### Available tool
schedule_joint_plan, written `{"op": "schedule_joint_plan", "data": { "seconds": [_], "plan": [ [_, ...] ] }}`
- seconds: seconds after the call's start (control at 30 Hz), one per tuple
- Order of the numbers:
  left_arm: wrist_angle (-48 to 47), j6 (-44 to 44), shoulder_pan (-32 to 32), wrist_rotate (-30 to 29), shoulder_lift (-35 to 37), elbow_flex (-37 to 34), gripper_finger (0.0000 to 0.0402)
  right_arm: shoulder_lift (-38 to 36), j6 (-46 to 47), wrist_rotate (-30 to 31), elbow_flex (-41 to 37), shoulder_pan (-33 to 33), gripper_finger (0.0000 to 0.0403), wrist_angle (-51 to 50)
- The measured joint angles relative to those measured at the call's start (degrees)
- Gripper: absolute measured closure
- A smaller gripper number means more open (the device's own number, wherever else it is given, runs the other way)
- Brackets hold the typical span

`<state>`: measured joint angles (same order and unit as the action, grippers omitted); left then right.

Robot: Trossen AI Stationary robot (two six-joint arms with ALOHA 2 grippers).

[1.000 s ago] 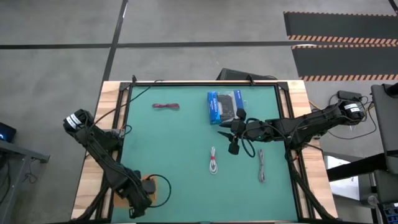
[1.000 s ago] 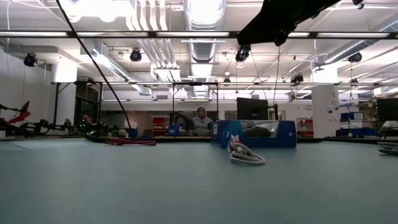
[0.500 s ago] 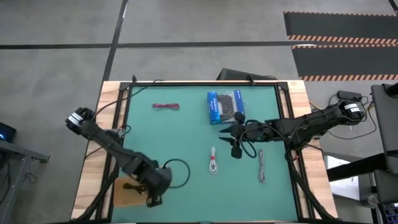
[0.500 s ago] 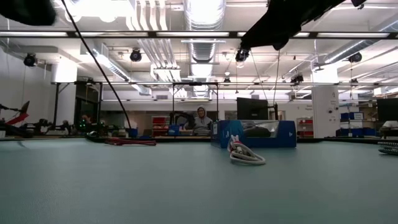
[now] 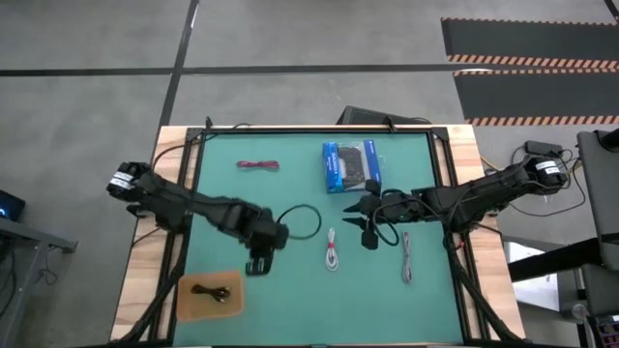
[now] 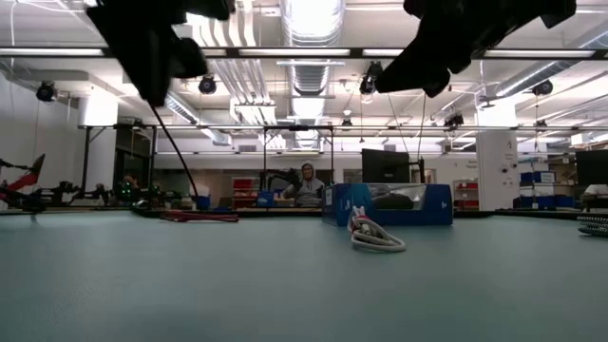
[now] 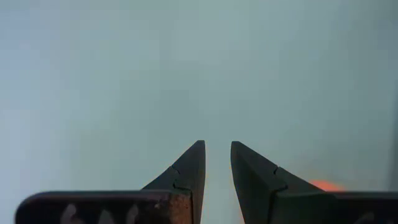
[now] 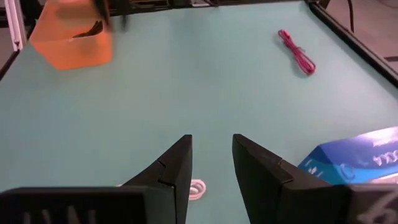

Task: Pick and place USB-C Cables
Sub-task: Put the pink charger cable into the orange bin

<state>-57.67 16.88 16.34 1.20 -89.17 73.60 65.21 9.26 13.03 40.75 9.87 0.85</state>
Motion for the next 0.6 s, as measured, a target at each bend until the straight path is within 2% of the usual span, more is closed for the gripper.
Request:
{"op": "schedule_joint_plan", "data": {
  "seconds": [0.1, 0.27, 0.6],
  "plan": [
    [-0.83, -7.28, -3.45, -3.38, 0.0, -0.4, 0.034, 0.0, 1.39, -0.03, -1.41, 0.0, 0.0297, 1.53],
    [-0.87, -18.27, -9.96, -3.63, 0.0, -2.54, 0.034, 0.0, 1.7, 0.01, -1.7, 0.0, 0.0301, 1.67],
    [1.36, -33.38, -25.26, -6.69, 0.0, -6.53, 0.034, 0.0, 2.86, -0.01, -1.73, 0.0, 0.0302, 3.06]
  ]
}}
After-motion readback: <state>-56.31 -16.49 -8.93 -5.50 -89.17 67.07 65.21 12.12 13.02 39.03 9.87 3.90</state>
